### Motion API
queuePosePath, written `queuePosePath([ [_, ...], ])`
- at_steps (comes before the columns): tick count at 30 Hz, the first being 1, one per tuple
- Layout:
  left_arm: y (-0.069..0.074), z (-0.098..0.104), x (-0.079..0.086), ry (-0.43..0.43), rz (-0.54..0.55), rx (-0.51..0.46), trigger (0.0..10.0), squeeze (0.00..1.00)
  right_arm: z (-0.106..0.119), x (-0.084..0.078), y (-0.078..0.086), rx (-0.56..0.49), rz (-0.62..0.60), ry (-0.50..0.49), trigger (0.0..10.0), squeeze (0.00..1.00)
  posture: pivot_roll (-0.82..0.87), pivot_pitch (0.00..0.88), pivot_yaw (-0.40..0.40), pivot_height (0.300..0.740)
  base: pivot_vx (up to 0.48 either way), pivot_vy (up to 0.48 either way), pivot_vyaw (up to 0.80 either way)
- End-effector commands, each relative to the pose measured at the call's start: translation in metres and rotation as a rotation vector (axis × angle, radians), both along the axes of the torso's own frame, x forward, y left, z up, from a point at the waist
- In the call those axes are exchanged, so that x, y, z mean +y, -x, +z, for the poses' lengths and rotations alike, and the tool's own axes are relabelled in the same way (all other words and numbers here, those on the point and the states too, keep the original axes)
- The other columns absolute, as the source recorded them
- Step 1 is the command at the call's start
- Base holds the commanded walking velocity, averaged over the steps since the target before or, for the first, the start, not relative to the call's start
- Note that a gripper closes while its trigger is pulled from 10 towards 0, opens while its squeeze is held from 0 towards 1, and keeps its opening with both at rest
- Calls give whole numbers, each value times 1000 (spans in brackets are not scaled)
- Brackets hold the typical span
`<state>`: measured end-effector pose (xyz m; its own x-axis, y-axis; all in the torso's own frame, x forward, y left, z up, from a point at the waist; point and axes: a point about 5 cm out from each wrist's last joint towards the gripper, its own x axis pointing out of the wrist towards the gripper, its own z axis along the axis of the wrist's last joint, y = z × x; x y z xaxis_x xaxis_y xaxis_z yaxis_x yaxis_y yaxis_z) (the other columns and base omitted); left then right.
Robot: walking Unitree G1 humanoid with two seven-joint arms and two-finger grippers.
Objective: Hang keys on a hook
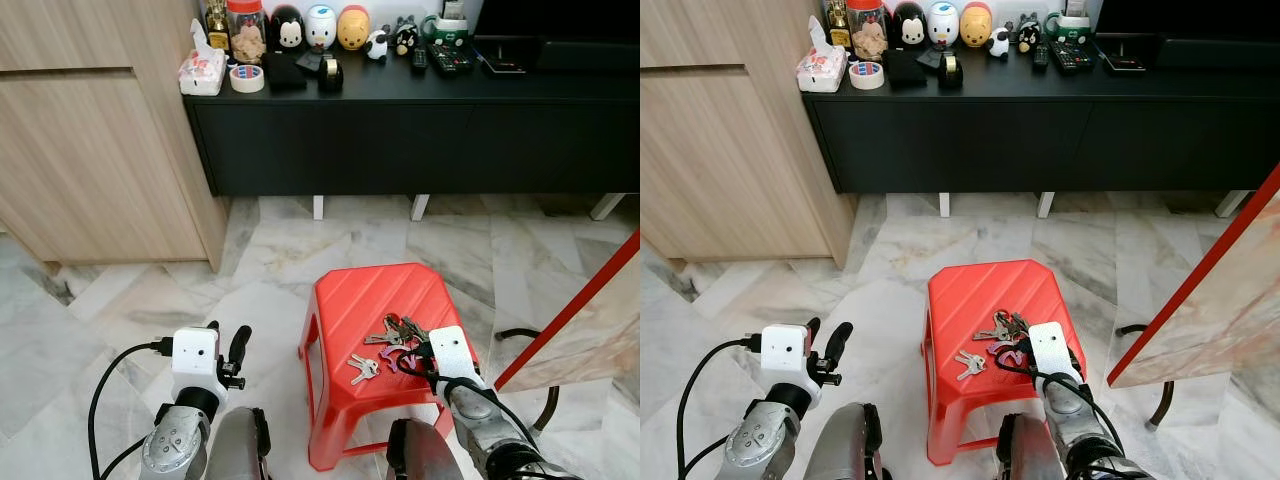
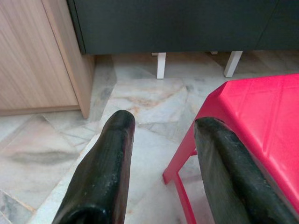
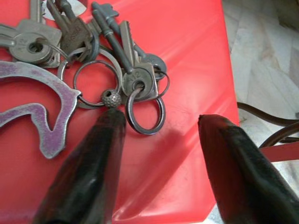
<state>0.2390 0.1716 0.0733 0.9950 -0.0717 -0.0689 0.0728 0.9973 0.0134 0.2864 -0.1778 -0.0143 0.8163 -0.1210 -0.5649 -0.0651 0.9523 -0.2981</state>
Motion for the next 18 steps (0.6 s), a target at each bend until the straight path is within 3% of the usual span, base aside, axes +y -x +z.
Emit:
queuePosePath([
  [1, 2, -5, 1, -16, 2, 21, 10000, 0, -7, -3, 7, 57, -1, 18, 0, 0, 116, 106, -39, 593, 0, 0, 0],
  [3, 3, -5, 1, -16, 3, 22, 10000, 0, -6, -3, 6, 55, -1, 19, 0, 0, 116, 106, -39, 593, 0, 0, 0],
  [4, 3, -5, 1, -16, 3, 24, 10000, 0, -4, -2, 3, 40, 1, 7, 980, 0, 115, 109, -39, 593, 0, 0, 0],
  [5, 3, -5, 1, -16, 3, 25, 10000, 0, -2, -2, 2, 30, 6, 3, 10000, 0, 116, 110, -38, 593, 0, 0, 0],
  [13, 6, -6, 0, -15, 2, 29, 10000, 0, 5, -3, -6, -10, 10, -1, 10000, 0, 116, 117, -38, 593, 0, 0, 0],
  [14, 6, -6, 0, -15, 2, 30, 10000, 0, 6, -4, -7, -14, 10, -4, 10000, 98, 118, 121, -38, 593, 0, 0, 0],
  [15, 7, -7, 0, -15, 3, 32, 10000, 0, 8, -4, -9, -20, 9, -9, 10000, 1000, 118, 124, -39, 593, 0, 0, 0],
  [18, 9, -7, 0, -16, 4, 34, 10000, 0, 11, -5, -12, -28, 11, -10, 10000, 1000, 119, 129, -38, 593, 0, 0, 0],
])
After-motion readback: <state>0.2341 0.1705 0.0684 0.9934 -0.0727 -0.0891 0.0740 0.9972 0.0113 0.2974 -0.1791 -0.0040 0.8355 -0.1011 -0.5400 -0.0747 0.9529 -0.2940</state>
